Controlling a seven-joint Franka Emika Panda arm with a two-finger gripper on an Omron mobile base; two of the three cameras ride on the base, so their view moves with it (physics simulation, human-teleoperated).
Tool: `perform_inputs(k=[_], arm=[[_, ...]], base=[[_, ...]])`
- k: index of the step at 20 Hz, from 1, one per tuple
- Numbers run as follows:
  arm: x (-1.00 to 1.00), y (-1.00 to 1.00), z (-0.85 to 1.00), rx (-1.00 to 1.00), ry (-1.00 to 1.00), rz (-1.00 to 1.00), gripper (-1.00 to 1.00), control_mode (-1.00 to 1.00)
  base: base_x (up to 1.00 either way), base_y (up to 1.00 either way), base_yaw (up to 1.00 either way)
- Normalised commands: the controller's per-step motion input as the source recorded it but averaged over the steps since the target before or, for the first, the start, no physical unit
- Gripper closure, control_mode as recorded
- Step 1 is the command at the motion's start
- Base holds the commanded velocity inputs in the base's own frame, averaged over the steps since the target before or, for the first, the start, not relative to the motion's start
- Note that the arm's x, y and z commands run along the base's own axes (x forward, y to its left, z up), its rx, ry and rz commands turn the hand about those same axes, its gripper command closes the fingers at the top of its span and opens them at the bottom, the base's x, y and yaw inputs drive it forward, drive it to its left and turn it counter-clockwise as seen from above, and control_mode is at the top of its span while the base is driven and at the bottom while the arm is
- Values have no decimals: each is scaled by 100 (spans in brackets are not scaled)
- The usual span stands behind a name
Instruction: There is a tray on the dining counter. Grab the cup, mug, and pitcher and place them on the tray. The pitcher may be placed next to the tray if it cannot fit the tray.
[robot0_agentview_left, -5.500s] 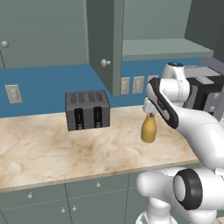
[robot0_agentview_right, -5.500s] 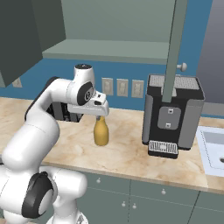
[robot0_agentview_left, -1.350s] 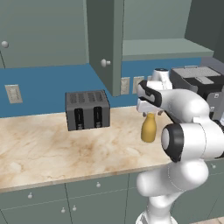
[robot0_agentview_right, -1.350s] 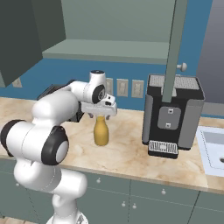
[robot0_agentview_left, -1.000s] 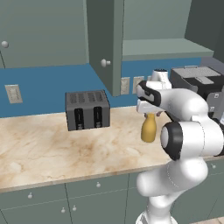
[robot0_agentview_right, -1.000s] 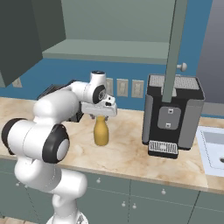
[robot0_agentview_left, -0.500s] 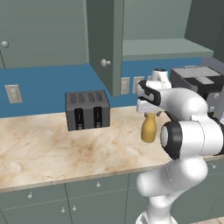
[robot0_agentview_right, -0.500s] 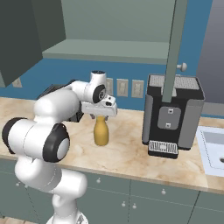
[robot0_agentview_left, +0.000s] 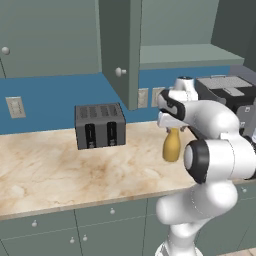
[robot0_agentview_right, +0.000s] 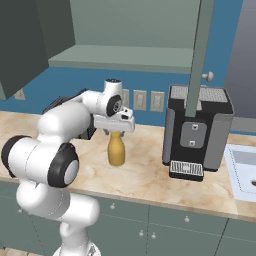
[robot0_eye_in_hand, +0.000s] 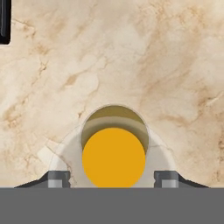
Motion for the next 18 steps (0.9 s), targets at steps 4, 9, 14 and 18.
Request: perform_inputs(k=[4, 9, 14, 18], arm=[[-18, -8, 8, 0, 0, 0, 100, -100], [-28, -12, 9, 0, 0, 0, 100, -100], [-42, -12, 24, 0, 0, 0, 100, -100], [-34, -5, 33, 0, 0, 0, 100, -100]], base=[[0, 0, 0], [0, 0, 0], [0, 0, 0], [0, 0, 0]])
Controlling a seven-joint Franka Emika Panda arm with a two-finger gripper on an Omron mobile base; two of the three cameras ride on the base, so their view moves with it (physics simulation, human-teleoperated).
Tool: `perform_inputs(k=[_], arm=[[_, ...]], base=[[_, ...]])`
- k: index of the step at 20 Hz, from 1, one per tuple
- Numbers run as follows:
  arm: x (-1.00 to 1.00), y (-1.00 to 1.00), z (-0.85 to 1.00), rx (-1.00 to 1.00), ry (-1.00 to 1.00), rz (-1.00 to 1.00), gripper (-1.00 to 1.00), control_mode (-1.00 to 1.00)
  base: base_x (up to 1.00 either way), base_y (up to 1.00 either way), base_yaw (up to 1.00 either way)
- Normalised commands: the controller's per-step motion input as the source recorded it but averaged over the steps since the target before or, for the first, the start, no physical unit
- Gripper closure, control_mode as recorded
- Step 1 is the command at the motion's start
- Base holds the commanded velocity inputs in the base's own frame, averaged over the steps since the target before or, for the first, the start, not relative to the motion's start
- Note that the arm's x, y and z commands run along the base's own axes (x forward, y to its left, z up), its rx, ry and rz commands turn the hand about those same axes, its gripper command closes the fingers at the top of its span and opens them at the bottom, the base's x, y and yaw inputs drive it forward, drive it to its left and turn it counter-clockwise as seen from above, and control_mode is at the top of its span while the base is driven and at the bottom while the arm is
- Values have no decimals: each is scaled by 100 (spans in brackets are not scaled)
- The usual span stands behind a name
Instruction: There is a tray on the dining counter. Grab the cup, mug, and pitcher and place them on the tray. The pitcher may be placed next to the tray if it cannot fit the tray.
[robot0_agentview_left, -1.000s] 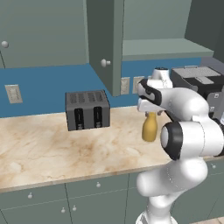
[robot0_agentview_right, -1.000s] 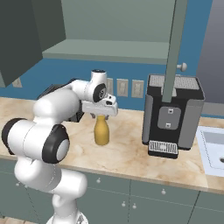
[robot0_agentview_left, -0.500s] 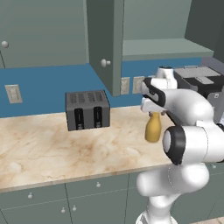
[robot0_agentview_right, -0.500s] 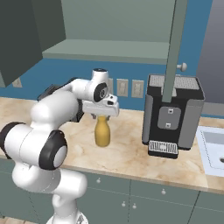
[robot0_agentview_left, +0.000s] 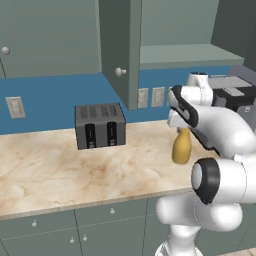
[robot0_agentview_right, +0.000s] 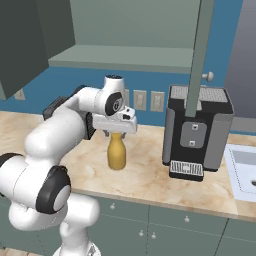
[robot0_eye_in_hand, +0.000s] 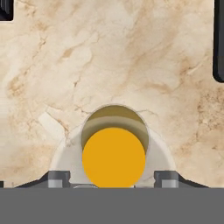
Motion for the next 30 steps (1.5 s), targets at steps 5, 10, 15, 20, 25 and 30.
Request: perform_inputs(k=[5, 10, 15, 20, 25, 30], arm=[[-22, -2, 43, 0, 0, 0, 100, -100], [-9, 0, 45, 0, 0, 0, 100, -100], [-18, 0, 37, 0, 0, 0, 100, -100], [-27, 0, 28, 0, 0, 0, 100, -100], [-36, 0, 21, 0, 0, 0, 100, -100], [-37, 0, 23, 0, 0, 0, 100, -100]], base=[[0, 0, 0], [0, 0, 0], [0, 0, 0], [0, 0, 0], [0, 0, 0], [0, 0, 0]])
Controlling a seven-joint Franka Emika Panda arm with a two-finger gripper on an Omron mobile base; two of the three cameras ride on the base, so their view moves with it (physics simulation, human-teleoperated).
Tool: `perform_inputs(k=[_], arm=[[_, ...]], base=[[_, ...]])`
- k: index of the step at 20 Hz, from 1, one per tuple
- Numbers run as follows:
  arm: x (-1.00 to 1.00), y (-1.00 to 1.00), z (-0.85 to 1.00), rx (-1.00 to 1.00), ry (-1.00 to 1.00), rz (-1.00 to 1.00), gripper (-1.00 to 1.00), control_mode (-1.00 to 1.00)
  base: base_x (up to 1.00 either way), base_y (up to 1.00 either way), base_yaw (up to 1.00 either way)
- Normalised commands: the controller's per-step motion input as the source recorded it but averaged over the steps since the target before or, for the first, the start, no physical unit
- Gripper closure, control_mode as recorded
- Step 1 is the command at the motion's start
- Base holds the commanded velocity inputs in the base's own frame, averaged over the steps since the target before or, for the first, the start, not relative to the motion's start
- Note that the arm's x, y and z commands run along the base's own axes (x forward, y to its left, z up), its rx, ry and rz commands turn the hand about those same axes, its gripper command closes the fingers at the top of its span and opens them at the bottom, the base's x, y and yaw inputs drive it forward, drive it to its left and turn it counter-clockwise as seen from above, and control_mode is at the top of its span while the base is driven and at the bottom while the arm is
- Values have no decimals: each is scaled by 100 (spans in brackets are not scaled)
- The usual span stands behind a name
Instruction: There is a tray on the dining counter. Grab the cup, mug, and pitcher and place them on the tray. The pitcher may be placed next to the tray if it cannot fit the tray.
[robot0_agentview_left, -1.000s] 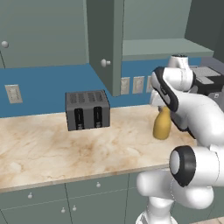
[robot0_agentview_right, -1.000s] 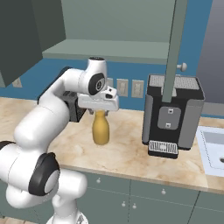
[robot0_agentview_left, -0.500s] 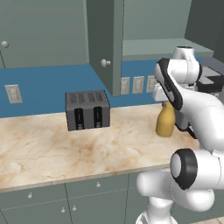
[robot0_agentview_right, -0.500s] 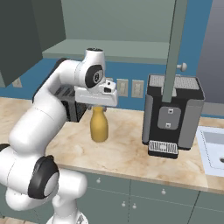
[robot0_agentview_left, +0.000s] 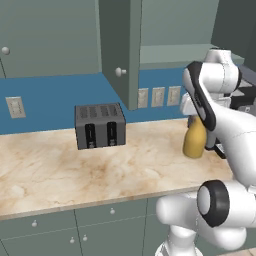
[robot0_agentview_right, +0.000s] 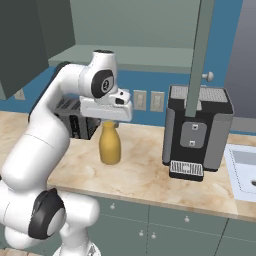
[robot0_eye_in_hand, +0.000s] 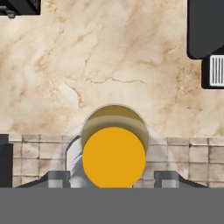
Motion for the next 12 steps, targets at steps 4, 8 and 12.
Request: perform_inputs(k=[4, 8, 12], arm=[[-28, 4, 25, 0, 0, 0, 100, -100], [-17, 12, 29, 0, 0, 0, 100, -100], [-14, 11, 24, 0, 0, 0, 100, -100]], base=[[0, 0, 0], [0, 0, 0], [0, 0, 0]])
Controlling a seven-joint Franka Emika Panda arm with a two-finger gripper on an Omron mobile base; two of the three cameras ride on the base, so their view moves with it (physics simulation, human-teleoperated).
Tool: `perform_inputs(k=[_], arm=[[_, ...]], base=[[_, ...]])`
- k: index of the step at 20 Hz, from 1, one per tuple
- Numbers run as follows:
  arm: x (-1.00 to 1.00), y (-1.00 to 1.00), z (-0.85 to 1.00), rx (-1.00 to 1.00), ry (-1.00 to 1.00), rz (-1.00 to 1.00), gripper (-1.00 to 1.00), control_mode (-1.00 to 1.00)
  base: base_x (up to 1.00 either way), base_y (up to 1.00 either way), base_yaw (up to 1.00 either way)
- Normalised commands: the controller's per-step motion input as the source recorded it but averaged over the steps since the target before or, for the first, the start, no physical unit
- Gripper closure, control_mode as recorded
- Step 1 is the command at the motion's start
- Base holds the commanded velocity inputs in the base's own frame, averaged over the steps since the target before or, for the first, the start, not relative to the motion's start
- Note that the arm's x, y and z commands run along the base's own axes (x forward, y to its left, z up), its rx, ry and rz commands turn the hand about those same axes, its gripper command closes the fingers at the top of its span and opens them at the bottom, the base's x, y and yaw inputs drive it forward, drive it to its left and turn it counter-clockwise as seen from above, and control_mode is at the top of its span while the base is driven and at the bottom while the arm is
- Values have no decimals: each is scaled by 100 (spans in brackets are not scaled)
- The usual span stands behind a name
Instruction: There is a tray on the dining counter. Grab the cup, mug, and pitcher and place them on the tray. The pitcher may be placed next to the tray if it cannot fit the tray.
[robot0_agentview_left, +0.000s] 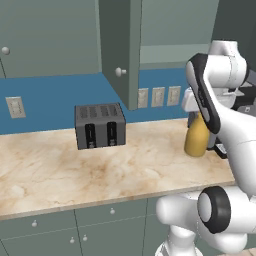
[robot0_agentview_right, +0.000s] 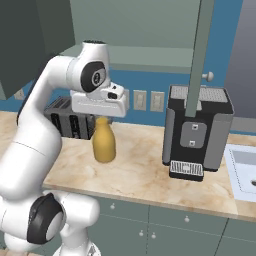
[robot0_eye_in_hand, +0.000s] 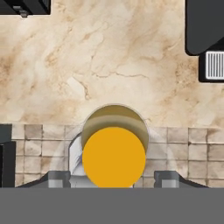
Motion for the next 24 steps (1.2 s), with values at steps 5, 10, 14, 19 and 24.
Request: perform_inputs(k=[5, 10, 14, 19, 24], arm=[[-8, 8, 24, 0, 0, 0, 100, -100], [0, 4, 24, 0, 0, 0, 100, -100], [0, 1, 5, 0, 0, 0, 100, 100], [0, 0, 0, 0, 0, 0, 100, 100], [0, 0, 0, 0, 0, 0, 100, 100]], base=[[0, 0, 0], [0, 0, 0], [-9, 0, 0], [-68, -6, 0], [-100, -32, -10]])
